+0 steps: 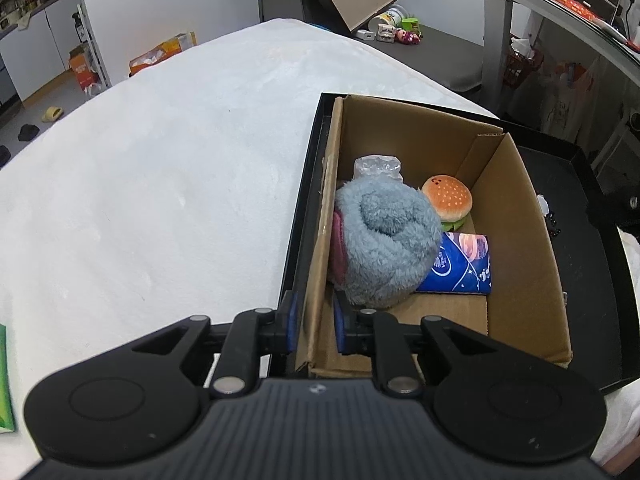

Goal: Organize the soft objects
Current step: 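Move the right gripper to the blue denim plush and grasp it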

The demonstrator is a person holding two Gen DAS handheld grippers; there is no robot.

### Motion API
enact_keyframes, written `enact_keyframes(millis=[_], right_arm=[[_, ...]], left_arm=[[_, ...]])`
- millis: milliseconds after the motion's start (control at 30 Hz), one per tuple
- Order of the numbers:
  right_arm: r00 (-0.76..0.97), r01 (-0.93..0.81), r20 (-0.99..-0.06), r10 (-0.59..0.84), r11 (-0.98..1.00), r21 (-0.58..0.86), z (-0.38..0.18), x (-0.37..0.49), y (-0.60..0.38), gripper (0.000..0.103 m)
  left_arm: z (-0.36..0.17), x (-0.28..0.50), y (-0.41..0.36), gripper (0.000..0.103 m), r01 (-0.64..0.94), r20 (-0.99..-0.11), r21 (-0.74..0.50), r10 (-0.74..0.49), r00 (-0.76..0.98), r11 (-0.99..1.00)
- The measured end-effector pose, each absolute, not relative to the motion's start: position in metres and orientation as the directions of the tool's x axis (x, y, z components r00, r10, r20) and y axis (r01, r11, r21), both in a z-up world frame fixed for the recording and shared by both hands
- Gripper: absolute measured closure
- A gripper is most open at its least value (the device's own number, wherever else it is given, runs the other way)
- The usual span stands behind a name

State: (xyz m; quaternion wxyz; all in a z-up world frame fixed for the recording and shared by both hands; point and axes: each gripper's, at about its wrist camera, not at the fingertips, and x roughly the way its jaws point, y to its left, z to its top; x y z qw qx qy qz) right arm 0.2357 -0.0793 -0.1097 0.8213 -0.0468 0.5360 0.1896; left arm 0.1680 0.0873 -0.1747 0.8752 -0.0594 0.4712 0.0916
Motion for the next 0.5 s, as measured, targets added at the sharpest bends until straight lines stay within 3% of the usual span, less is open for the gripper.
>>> enact_keyframes(millis=[500], right_arm=[[0.269,-0.31,-0.891,0.366,0.909,0.28,-0.158,0.233,-0.114,0.057]], left_arm=[[-0.172,0.17,0.075,0.077,-0.219,-0.834,0.076,0.183,0.52,0.973]])
